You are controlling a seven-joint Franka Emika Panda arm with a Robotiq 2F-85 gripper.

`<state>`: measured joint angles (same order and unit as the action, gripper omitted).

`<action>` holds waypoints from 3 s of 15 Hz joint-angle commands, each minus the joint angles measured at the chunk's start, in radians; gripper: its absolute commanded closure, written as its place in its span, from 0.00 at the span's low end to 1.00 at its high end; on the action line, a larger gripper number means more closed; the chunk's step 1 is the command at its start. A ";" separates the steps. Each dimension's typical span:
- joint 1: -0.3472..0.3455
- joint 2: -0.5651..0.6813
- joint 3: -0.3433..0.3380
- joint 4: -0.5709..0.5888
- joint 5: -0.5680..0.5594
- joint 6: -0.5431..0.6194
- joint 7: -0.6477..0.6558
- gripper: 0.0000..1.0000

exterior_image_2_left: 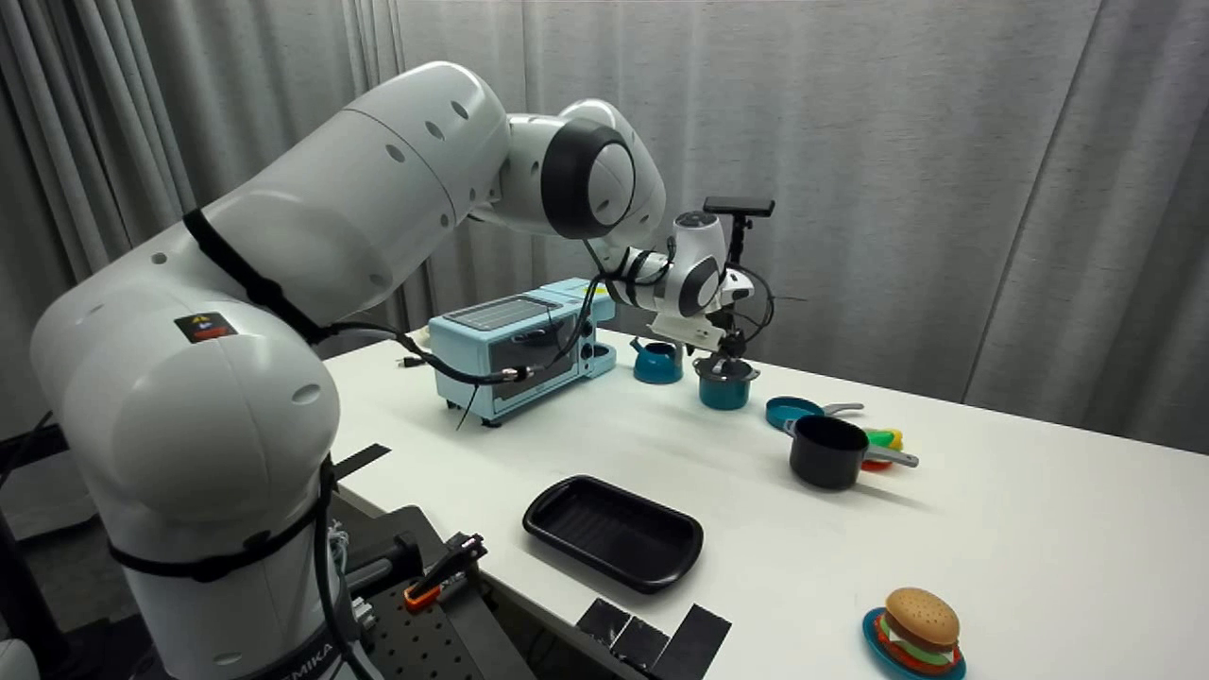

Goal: Take lid from the blue pot and put it on the table

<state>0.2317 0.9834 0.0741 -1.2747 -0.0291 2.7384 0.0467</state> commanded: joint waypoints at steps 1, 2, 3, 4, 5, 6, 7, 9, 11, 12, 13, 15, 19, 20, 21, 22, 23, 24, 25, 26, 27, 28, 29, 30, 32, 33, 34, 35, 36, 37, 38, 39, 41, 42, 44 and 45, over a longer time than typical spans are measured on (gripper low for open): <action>0.026 0.078 -0.016 0.105 -0.018 0.024 -0.001 0.00; 0.030 0.089 -0.014 0.113 -0.016 0.033 0.002 0.00; 0.034 0.099 -0.011 0.119 -0.015 0.041 0.001 0.00; 0.040 0.111 -0.010 0.124 -0.014 0.050 0.002 0.02; 0.045 0.121 -0.010 0.129 -0.013 0.056 0.003 0.26; 0.051 0.130 -0.010 0.134 -0.012 0.065 0.006 0.27; 0.055 0.139 -0.010 0.141 -0.011 0.072 0.006 0.33; 0.059 0.151 -0.010 0.150 -0.009 0.084 0.008 0.50; 0.057 0.163 -0.005 0.160 -0.007 0.092 0.002 0.66; 0.057 0.167 -0.004 0.163 -0.006 0.090 0.002 0.72; 0.057 0.170 -0.001 0.169 -0.004 0.086 0.002 0.81; 0.057 0.168 0.007 0.175 -0.002 0.078 -0.002 0.89; 0.031 0.150 0.030 0.183 0.006 0.031 -0.027 0.97; 0.015 0.138 0.043 0.177 0.007 0.019 -0.045 0.98; 0.010 0.124 0.046 0.156 0.008 0.008 -0.047 0.97; 0.010 0.108 0.047 0.122 0.007 0.005 -0.046 0.97; 0.013 0.093 0.047 0.082 0.002 0.009 -0.039 0.97; 0.013 0.073 0.047 0.042 0.000 0.000 -0.040 0.97; 0.013 0.058 0.048 0.009 -0.001 -0.009 -0.040 0.97; 0.012 0.040 0.054 -0.034 -0.001 -0.014 -0.045 0.97; 0.015 0.026 0.054 -0.069 -0.001 -0.013 -0.043 0.97; 0.024 0.011 0.047 -0.100 0.000 -0.020 -0.034 0.97; 0.025 -0.001 0.049 -0.130 0.000 -0.023 -0.034 0.97; 0.026 -0.010 0.050 -0.158 -0.001 -0.022 -0.034 0.97; 0.033 -0.024 0.052 -0.209 0.002 -0.040 -0.022 0.97; 0.035 -0.037 0.052 -0.226 0.005 -0.045 -0.016 0.97; 0.035 -0.050 0.054 -0.248 0.008 -0.060 -0.010 0.97; 0.035 -0.062 0.055 -0.267 0.011 -0.068 -0.003 0.97; 0.039 -0.076 0.052 -0.282 0.014 -0.084 0.010 0.97; 0.042 -0.092 0.046 -0.297 0.021 -0.122 0.034 0.97; 0.044 -0.102 0.042 -0.307 0.026 -0.146 0.052 0.97; -0.001 -0.150 0.049 -0.311 0.036 -0.216 0.028 0.97; -0.043 -0.191 0.048 -0.302 0.048 -0.320 0.002 0.62; -0.050 -0.199 0.043 -0.296 0.049 -0.350 0.006 0.61; -0.079 -0.217 0.036 -0.274 0.051 -0.423 0.007 0.47; -0.092 -0.221 0.034 -0.261 0.053 -0.455 0.007 0.38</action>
<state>0.1704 0.8084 0.1114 -1.5299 -0.0027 2.3727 0.0715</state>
